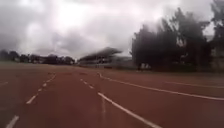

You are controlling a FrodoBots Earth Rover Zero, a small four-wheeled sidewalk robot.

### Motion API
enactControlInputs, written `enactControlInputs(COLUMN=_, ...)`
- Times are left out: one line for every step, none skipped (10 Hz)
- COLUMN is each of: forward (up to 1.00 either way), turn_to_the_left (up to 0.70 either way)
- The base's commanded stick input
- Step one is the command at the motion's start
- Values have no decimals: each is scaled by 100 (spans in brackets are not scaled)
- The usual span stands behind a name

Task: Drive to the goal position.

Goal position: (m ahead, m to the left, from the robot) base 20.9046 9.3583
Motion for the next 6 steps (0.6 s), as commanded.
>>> enactControlInputs(forward=70, turn_to_the_left=0)
enactControlInputs(forward=70, turn_to_the_left=0)
enactControlInputs(forward=70, turn_to_the_left=0)
enactControlInputs(forward=70, turn_to_the_left=0)
enactControlInputs(forward=70, turn_to_the_left=0)
enactControlInputs(forward=70, turn_to_the_left=0)
